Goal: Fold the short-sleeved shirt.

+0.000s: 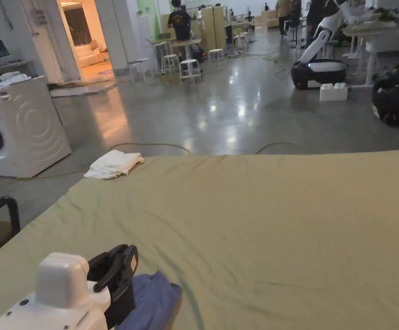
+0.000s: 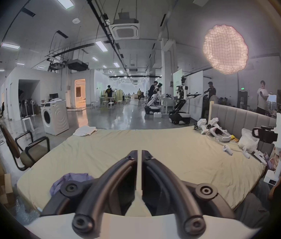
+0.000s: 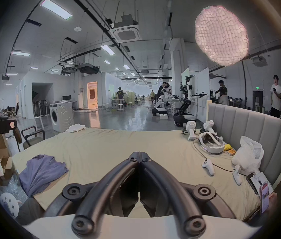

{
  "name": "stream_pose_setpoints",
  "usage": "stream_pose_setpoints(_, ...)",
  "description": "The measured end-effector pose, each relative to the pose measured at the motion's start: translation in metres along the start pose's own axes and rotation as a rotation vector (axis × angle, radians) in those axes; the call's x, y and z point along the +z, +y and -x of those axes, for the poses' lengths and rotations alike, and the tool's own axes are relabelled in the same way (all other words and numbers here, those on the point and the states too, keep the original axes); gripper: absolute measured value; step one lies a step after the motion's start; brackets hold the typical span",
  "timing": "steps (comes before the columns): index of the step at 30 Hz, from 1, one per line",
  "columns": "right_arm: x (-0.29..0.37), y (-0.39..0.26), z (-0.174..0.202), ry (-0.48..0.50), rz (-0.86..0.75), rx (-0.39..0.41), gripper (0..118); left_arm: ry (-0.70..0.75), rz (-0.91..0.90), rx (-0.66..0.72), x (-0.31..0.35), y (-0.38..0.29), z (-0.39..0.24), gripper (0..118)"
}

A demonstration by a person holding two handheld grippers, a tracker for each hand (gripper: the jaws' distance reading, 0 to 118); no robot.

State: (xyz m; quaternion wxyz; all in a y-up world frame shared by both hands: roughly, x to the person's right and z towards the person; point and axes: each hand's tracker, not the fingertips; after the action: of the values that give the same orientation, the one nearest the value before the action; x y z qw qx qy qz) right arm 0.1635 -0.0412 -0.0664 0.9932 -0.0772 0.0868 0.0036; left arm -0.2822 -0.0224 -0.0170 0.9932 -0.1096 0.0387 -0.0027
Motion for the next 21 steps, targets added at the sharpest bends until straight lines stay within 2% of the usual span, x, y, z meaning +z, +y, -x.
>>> stream_pose_setpoints(1,-0.002,-0.003,0.003,0.008,0.012,0.010,0,0.027,0.035,-0.012,-0.004,-0.004,0.007,28)
stream_pose_setpoints(2,-0.005,-0.007,0.006,0.014,0.024,0.017,0,0.043,0.068,-0.011,-0.009,-0.009,0.016,52)
stream_pose_setpoints(3,-0.008,-0.010,0.008,0.024,0.035,0.019,0,0.046,0.102,0.010,-0.017,-0.015,0.025,71)
stream_pose_setpoints(4,-0.011,-0.013,0.010,0.037,0.049,0.014,0,0.040,0.135,0.043,-0.024,-0.022,0.035,80)
stream_pose_setpoints(9,-0.029,-0.031,0.017,0.064,0.132,-0.004,0,0.062,0.293,0.195,-0.088,-0.071,0.080,92)
stream_pose_setpoints(14,-0.045,-0.046,0.023,0.074,0.223,0.053,0,0.123,0.532,0.307,-0.170,-0.134,0.130,92)
stream_pose_setpoints(16,-0.048,-0.051,0.023,0.072,0.254,0.071,0,0.199,0.612,0.338,-0.195,-0.156,0.153,92)
stream_pose_setpoints(19,-0.057,-0.062,0.023,0.073,0.310,0.061,0,0.263,0.710,0.351,-0.224,-0.184,0.175,92)
stream_pose_setpoints(21,-0.063,-0.071,0.024,0.067,0.363,0.057,0,0.252,0.794,0.294,-0.240,-0.200,0.178,91)
